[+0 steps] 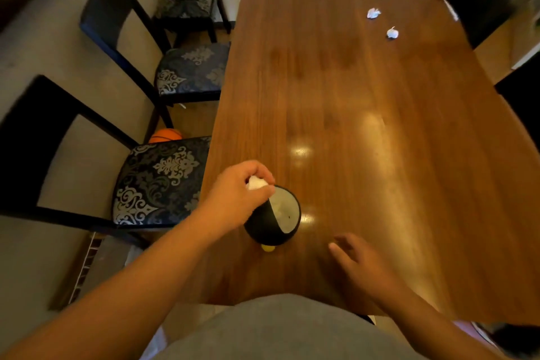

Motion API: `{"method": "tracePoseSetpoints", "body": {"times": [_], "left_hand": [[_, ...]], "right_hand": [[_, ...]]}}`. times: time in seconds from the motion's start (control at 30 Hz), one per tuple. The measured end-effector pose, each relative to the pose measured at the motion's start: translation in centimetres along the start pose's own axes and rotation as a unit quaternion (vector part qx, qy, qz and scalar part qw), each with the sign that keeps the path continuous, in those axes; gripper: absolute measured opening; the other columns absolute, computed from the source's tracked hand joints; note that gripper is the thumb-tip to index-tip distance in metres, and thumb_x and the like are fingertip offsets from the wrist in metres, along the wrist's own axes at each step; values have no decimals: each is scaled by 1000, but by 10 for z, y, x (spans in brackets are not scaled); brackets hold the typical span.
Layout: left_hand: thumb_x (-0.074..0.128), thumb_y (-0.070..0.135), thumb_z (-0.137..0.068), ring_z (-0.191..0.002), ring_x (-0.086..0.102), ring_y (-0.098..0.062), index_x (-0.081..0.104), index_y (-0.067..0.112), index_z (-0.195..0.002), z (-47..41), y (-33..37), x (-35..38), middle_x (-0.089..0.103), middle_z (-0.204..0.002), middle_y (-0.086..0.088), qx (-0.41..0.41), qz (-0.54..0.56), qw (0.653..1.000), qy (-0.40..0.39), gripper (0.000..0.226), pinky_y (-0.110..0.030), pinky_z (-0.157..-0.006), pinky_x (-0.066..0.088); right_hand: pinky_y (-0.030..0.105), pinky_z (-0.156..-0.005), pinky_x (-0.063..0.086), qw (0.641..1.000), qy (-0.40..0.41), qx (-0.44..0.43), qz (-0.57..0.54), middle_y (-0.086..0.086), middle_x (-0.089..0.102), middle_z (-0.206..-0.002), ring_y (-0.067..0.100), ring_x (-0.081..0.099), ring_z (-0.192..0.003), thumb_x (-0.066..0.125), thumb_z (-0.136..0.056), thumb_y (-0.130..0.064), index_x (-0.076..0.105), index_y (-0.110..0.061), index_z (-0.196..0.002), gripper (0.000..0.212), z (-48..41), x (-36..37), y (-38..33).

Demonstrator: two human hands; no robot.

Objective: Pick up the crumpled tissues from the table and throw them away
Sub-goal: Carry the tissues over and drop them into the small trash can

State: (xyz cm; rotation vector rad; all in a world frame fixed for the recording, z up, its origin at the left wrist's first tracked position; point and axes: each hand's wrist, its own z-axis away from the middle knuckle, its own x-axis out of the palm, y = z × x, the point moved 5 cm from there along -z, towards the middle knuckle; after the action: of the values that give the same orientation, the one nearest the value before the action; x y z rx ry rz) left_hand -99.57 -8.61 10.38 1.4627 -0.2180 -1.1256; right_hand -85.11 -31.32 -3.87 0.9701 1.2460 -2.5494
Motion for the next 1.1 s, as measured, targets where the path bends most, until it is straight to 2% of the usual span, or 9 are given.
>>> {"method": "tracePoseSetpoints", "body": {"times": [0.13, 0.23, 0.33, 0.37, 0.47, 0.67, 0.87, 1.0, 1.1], "left_hand": [[65, 25, -88, -89, 56, -4, 61, 29, -88, -23, 43, 30, 60, -96, 11, 149, -198, 968, -35, 6, -22, -76, 46], [59, 32, -91, -95, 57, -15, 61, 23, -102, -32, 39, 50, 61, -104, 4, 233, -340, 906, -94, 14, -32, -79, 48], [56, 46, -88, -95, 57, -19, 55, 25, -113, -34, 9, 68, 61, -106, 2, 161, -500, 819, -231, 33, -37, -77, 49], [55, 49, -87, -95, 58, -20, 55, 26, -115, -34, 2, 70, 61, -107, 1, 138, -512, 810, -251, 37, -38, -77, 49], [53, 53, -88, -96, 57, -19, 54, 27, -115, -36, 4, 73, 59, -106, 4, 155, -482, 834, -219, 38, -34, -74, 46], [47, 52, -91, -95, 56, -8, 59, 29, -109, -4, 32, 77, 61, -103, 10, 228, -343, 903, -122, 32, -27, -77, 46], [47, 55, -89, -93, 55, 4, 58, 37, -108, 58, -6, 126, 59, -104, 18, 174, -210, 920, -280, 28, -17, -79, 49], [56, 46, -89, -87, 61, 1, 64, 34, -100, 82, -72, 155, 66, -97, 12, 74, -161, 908, -379, 18, -28, -80, 56], [59, 47, -87, -84, 65, -4, 64, 34, -92, 102, -123, 172, 69, -91, 8, -2, -164, 875, -456, 14, -33, -79, 57]], "right_hand": [[19, -80, 49, 999, -44, 14, -15, -19, 59, -111, -3, 56, -97, 53, -90, -51, 58, -36, -118, 33, 0, -7, 23], [27, -85, 53, 999, -39, 15, -26, -17, 60, -111, 1, 57, -98, 54, -91, -49, 59, -35, -116, 29, -2, -20, 39], [23, -81, 51, 999, -27, 14, -15, -16, 59, -113, 0, 56, -98, 55, -90, -49, 58, -35, -118, 31, -5, -31, 53], [24, -81, 52, 999, -25, 18, -16, -16, 59, -111, 1, 57, -97, 55, -90, -49, 58, -35, -118, 31, -6, -34, 58], [28, -78, 55, 998, -25, 37, -33, -17, 62, -105, 2, 60, -94, 57, -89, -49, 58, -39, -113, 26, -9, -39, 71], [14, -66, 44, 998, -6, 50, -27, -23, 59, -99, -4, 58, -87, 55, -88, -53, 55, -46, -106, 19, -2, -42, 78], [13, -66, 40, 994, 34, 91, -45, -15, 61, -97, -3, 56, -87, 56, -91, -46, 59, -31, -109, 23, 37, -15, 73], [17, -70, 44, 983, 91, 132, -86, -9, 64, -93, 6, 60, -87, 60, -91, -38, 63, -25, -102, 17, 90, 20, 72], [19, -71, 45, 974, 103, 177, -94, -10, 64, -96, 3, 59, -86, 58, -91, -41, 62, -30, -103, 16, 131, 51, 79]]}}
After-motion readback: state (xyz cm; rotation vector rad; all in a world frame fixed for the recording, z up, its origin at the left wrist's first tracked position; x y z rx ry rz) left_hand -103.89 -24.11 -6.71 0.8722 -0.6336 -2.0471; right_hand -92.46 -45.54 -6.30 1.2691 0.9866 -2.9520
